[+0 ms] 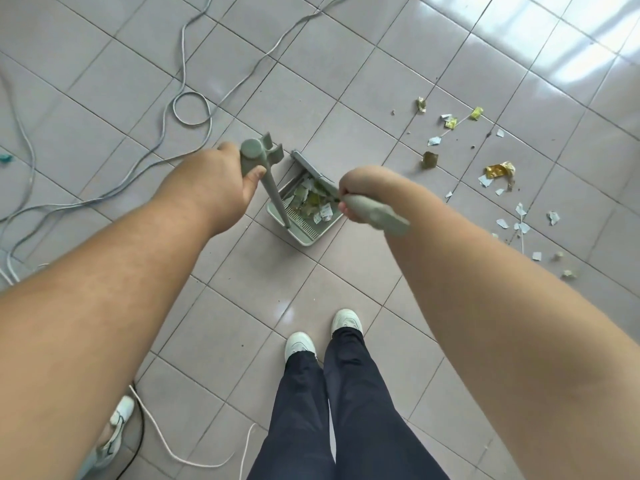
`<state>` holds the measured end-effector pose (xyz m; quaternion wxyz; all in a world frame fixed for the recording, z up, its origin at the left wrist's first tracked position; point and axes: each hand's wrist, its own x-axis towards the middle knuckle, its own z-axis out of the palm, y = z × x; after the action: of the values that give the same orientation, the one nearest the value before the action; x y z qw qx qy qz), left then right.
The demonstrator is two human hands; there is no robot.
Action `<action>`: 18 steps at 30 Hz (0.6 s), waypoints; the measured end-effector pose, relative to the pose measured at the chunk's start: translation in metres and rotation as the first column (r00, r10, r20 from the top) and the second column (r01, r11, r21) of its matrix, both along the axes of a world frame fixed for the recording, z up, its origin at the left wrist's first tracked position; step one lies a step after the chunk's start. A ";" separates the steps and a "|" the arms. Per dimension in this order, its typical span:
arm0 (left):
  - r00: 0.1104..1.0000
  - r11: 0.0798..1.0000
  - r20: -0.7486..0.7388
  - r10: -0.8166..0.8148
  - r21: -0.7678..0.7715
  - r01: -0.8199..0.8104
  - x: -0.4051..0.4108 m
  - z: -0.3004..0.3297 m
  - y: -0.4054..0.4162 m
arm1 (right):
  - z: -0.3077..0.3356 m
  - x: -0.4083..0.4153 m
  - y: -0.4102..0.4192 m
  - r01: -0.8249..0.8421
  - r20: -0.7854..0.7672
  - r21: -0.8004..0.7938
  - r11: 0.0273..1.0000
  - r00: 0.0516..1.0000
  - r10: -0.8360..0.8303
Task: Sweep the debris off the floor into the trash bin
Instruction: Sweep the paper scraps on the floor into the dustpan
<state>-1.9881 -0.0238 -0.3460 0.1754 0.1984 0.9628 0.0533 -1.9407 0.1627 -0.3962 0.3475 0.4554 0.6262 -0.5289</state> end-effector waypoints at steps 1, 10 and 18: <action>1.000 1.000 0.001 -0.002 0.001 0.002 0.002 0.001 0.000 | 0.005 0.002 0.009 0.001 0.001 0.011 1.000 1.000 -0.001; 1.000 1.000 -0.008 -0.014 0.000 0.014 0.012 -0.004 -0.007 | -0.010 0.019 -0.001 0.036 0.019 0.097 0.995 0.999 -0.038; 0.999 0.999 -0.021 0.034 0.010 -0.034 0.013 -0.007 -0.012 | -0.010 0.075 -0.020 0.005 0.114 0.025 1.000 0.993 -0.008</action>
<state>-1.9747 -0.0355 -0.3526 0.1630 0.1833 0.9677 0.0589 -1.8652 0.1424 -0.4063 0.3755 0.4913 0.6101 -0.4953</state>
